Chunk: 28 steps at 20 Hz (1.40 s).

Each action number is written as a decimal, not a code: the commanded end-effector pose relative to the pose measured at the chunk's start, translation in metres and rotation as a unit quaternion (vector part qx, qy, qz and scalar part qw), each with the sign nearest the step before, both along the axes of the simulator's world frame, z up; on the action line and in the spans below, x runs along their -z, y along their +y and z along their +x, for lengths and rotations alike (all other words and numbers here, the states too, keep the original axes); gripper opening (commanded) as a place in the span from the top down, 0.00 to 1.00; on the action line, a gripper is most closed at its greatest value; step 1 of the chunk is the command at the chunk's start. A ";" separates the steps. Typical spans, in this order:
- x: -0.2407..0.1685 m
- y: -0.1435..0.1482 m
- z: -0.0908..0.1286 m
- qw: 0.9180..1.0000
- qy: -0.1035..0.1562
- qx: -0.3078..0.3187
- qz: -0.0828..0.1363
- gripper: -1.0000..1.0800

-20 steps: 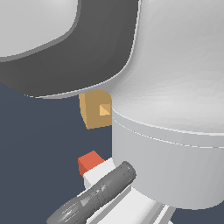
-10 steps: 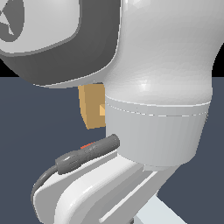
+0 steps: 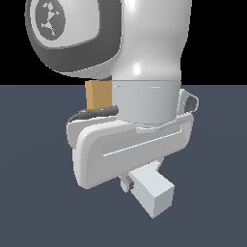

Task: Insert the peg into the horizontal hole in a box.

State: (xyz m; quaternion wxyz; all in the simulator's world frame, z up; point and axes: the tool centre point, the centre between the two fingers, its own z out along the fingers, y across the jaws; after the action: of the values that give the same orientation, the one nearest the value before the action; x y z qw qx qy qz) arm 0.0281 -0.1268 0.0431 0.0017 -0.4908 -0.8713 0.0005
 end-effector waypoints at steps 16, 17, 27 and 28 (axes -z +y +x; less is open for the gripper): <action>-0.027 0.089 0.005 0.997 -0.002 0.078 0.000 1.00; -0.028 0.091 0.006 0.997 -0.002 0.079 0.000 1.00; -0.029 0.092 0.008 0.997 -0.003 0.081 0.000 1.00; -0.029 0.092 0.008 0.997 -0.003 0.081 0.000 1.00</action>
State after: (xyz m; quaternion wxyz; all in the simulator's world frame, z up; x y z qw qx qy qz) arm 0.0347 -0.0350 0.0700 0.0011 -0.5594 -0.8289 0.0004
